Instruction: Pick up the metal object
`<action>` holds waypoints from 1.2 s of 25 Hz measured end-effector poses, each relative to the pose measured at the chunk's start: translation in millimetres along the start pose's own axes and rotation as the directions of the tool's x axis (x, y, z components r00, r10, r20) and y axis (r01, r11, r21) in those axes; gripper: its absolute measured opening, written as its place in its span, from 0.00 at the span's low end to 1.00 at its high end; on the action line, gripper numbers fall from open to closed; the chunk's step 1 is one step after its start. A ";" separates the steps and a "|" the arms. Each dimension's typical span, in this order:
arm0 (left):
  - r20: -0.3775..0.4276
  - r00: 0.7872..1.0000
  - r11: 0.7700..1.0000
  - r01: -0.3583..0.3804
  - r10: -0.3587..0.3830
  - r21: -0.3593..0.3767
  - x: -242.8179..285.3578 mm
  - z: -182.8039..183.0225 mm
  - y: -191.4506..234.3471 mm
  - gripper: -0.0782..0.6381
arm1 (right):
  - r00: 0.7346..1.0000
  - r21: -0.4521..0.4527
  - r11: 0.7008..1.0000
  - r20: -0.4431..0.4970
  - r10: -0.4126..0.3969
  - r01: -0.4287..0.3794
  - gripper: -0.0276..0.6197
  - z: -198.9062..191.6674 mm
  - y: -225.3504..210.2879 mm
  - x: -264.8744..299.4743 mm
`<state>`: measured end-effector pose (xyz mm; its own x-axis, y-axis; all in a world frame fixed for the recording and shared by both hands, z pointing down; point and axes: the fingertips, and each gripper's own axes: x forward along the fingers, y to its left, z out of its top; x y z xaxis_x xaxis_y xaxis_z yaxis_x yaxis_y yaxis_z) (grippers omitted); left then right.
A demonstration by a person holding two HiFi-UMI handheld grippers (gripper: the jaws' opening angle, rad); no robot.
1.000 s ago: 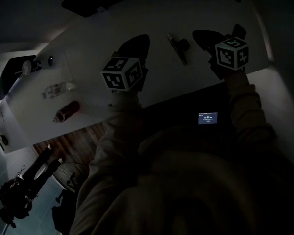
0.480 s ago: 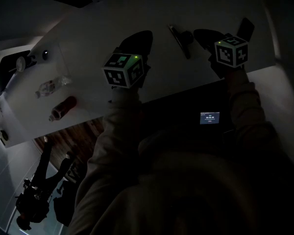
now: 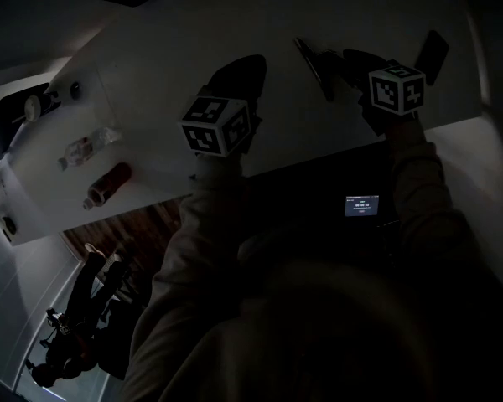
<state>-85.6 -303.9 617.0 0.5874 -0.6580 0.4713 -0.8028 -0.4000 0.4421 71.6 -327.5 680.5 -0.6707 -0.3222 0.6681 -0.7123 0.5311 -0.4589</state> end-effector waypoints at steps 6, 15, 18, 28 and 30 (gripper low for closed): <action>0.002 1.000 1.000 -0.010 0.010 -0.016 1.1 -5.3 2.7 0.12 | 0.999 0.044 0.999 -0.046 0.003 -0.001 0.30 -14.2 -5.5 19.1; 0.037 0.999 0.999 -0.036 0.036 -0.007 -6.8 9.7 7.2 0.12 | 0.998 0.079 0.997 -0.066 0.013 -0.008 0.29 -25.8 -8.5 32.2; 0.024 0.999 0.999 -0.040 0.041 -0.008 -9.7 5.5 9.6 0.12 | 0.997 0.152 0.987 -0.044 0.066 -0.059 0.10 -24.6 -0.9 31.7; 0.031 0.999 0.999 -0.028 0.029 -0.019 -12.1 7.0 -0.5 0.12 | 0.988 0.250 0.956 0.042 0.146 -0.151 0.08 5.2 24.0 18.8; 0.035 0.999 0.999 -0.037 0.038 -0.029 -14.4 7.2 2.1 0.12 | 0.990 0.221 0.965 0.033 0.135 -0.139 0.08 7.4 23.2 16.9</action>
<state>-96.5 -299.9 605.6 0.5529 -0.6942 0.4609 -0.8204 -0.3568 0.4467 42.3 -326.4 676.8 -0.7671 -0.2737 0.5802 -0.6402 0.3840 -0.6654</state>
